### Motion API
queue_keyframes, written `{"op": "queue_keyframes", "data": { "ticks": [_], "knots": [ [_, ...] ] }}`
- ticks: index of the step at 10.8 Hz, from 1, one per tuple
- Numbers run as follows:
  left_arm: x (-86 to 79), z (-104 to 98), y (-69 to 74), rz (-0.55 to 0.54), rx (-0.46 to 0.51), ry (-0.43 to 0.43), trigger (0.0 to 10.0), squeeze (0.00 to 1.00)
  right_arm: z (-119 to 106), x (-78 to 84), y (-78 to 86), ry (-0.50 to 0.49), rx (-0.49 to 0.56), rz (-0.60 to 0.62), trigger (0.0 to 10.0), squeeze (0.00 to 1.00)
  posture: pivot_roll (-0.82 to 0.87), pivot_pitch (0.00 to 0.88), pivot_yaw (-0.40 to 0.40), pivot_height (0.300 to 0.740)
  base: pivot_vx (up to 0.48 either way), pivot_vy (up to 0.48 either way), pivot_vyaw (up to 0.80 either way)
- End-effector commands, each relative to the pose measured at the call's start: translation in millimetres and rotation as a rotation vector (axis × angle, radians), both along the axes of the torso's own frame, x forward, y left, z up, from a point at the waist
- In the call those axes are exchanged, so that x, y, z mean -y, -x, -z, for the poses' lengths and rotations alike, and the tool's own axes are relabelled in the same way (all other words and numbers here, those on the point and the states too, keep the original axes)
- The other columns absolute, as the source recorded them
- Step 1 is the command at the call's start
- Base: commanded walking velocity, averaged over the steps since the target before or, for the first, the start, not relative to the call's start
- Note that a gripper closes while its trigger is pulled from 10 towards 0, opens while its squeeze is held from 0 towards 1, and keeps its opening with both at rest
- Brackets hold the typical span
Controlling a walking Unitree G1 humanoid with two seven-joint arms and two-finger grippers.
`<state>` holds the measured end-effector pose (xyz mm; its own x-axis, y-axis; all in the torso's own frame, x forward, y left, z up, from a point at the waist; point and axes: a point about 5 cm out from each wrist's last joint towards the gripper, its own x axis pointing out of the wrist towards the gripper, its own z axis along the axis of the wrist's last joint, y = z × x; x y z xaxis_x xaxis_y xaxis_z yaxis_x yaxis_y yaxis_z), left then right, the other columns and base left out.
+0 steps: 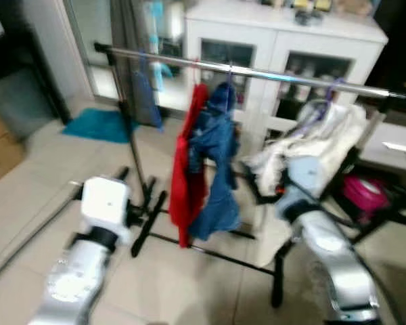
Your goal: Hang hanger
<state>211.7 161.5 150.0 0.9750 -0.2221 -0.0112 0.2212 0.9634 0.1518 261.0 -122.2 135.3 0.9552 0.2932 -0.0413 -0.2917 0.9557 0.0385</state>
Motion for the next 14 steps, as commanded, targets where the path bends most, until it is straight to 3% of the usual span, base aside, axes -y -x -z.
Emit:
{"op": "queue_keyframes", "data": {
  "ticks": [1, 6, 11, 12, 14],
  "knots": [
    [7.1, -1, -1.9, 0.038, 0.002, 0.014, 10.0, 0.0, -1, 12.3, 1.4, -0.003, -0.011, 0.048, 10.0, 0.0, 0.01, 0.0, 0.02, 0.74, 0.281, 0.0, 0.0],
    [8.9, 1, -5.9, 0.099, -0.015, -0.009, 10.0, 0.0, -12, 13.7, -0.5, -0.029, 0.022, 0.056, 10.0, 0.0, 0.01, 0.0, 0.021, 0.74, 0.28, 0.0, -0.28],
    [11.3, 1, -1.4, 0.145, -0.011, -0.026, 10.0, 0.0, -37, 2.9, -2.8, -0.082, 0.129, -0.075, 10.0, 0.0, 0.02, 0.0, 0.015, 0.74, 0.112, 0.0, 0.0],
    [10.9, 1, -1.5, 0.16, -0.016, -0.03, 10.0, 0.0, -41, -3.1, -5.1, -0.089, 0.096, -0.146, 10.0, 1.0, 0.02, 0.0, 0.018, 0.74, 0.0, 0.0, 0.0],
    [12.4, 6, -1.9, 0.207, -0.048, -0.047, 10.0, 0.0, -48, -10.4, -19.7, -0.174, 0.044, -0.172, 10.0, 1.0, 0.02, 0.0, 0.026, 0.74, 0.0, 0.0, 0.0]
  ]
}}
